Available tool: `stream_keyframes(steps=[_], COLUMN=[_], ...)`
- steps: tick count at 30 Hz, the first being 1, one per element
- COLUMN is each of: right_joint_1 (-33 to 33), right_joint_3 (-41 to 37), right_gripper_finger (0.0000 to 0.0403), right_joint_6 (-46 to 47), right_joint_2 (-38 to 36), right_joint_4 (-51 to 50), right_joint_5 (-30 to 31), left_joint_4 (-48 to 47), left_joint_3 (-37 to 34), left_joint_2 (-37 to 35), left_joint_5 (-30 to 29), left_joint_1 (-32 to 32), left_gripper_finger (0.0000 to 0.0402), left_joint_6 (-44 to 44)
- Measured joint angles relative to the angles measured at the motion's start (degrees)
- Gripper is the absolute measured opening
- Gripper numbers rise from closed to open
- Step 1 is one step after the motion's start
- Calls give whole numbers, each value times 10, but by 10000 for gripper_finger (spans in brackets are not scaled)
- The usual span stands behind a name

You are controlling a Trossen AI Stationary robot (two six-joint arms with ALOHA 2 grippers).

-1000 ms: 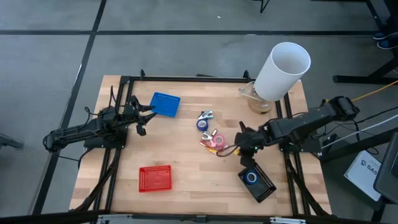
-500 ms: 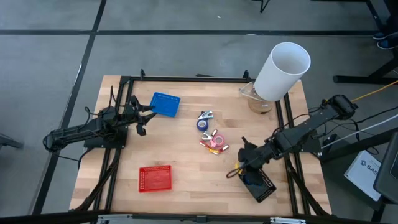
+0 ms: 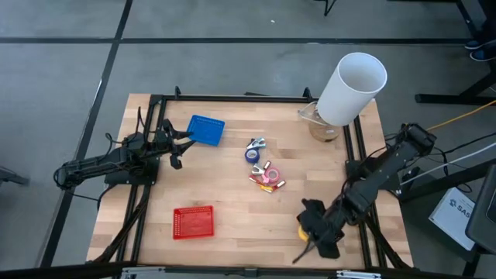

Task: Pick and place Stapler, Stapler remover, tape
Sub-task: Put the yellow tape into the black bin

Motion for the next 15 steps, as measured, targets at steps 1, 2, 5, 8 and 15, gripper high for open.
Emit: stream_keyframes(steps=[1,2,5,8,15], right_joint_1=[9,17,38,54,90], right_joint_3=[0,0,0,-1,-1], right_gripper_finger=[38,38,39,39,39], right_joint_6=[10,22,64,104,146], right_joint_2=[7,14,34,53,86], right_joint_4=[-1,0,0,0,1], right_joint_5=[-1,-1,-2,-3,-3], left_joint_4=[0,0,0,0,0], left_joint_3=[0,0,0,0,0], left_joint_2=[0,0,0,0,0], left_joint_5=[0,0,0,0,0], left_joint_1=[0,0,0,0,0], left_gripper_finger=[148,148,148,148,148], left_joint_6=[0,0,0,0,0])
